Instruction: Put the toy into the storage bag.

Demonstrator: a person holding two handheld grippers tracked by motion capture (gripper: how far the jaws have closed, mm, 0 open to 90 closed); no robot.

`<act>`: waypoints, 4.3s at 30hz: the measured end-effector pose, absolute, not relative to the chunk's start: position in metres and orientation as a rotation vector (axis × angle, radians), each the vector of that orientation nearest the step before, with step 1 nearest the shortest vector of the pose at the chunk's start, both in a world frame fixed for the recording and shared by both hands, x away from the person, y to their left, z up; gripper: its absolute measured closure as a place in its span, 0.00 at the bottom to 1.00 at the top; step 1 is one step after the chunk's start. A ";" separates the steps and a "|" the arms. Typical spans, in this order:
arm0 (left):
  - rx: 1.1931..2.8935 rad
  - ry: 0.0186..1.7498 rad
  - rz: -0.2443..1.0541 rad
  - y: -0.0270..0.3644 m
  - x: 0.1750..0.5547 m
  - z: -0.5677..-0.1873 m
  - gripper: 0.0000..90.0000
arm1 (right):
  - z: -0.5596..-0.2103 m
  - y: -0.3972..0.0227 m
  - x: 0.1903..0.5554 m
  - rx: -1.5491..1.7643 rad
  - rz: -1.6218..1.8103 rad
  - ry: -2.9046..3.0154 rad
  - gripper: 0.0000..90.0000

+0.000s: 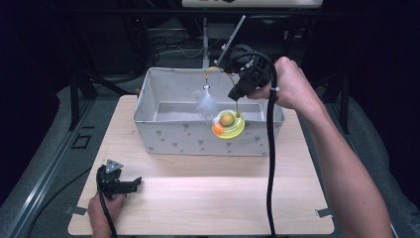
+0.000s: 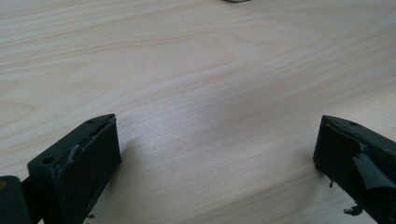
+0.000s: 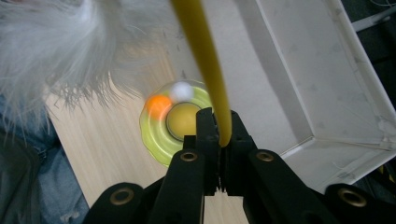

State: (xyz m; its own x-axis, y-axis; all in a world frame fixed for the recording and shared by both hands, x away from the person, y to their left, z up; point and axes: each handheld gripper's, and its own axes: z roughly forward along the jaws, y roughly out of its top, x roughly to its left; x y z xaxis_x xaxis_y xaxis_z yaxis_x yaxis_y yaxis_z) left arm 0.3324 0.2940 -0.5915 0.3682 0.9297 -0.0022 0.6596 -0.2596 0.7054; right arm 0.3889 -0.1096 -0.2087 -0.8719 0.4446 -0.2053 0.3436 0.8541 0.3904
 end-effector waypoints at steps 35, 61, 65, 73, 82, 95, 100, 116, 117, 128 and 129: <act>2.012 1.369 0.561 0.294 0.332 -0.592 0.01 | -0.200 -0.128 0.447 0.853 0.527 2.595 0.98; 2.011 1.370 0.563 0.294 0.332 -0.592 0.01 | -0.239 -0.162 0.485 1.049 0.498 2.542 0.98; 2.011 1.370 0.563 0.294 0.332 -0.592 0.01 | -0.249 -0.167 0.490 1.076 0.492 2.544 0.98; 2.011 1.370 0.562 0.294 0.332 -0.592 0.01 | -0.269 -0.176 0.500 1.124 0.467 2.556 0.98; 2.010 1.370 0.562 0.294 0.332 -0.592 0.01 | -0.285 -0.181 0.506 1.158 0.462 2.558 0.98; 2.011 1.369 0.561 0.294 0.332 -0.592 0.01 | -0.301 -0.188 0.509 1.188 0.433 2.564 0.98; 2.011 1.370 0.562 0.294 0.332 -0.592 0.01 | -0.307 -0.194 0.508 1.207 0.429 2.566 0.98; 2.011 1.370 0.562 0.294 0.332 -0.592 0.01 | -0.331 -0.211 0.503 1.271 0.396 2.576 0.98; 2.011 1.370 0.561 0.294 0.332 -0.592 0.01 | -0.332 -0.212 0.503 1.275 0.390 2.575 0.98; 2.009 1.370 0.564 0.294 0.332 -0.592 0.01 | -0.343 -0.222 0.498 1.306 0.375 2.575 0.98; 2.011 1.370 0.561 0.294 0.332 -0.592 0.01 | -0.344 -0.222 0.498 1.314 0.375 2.575 0.98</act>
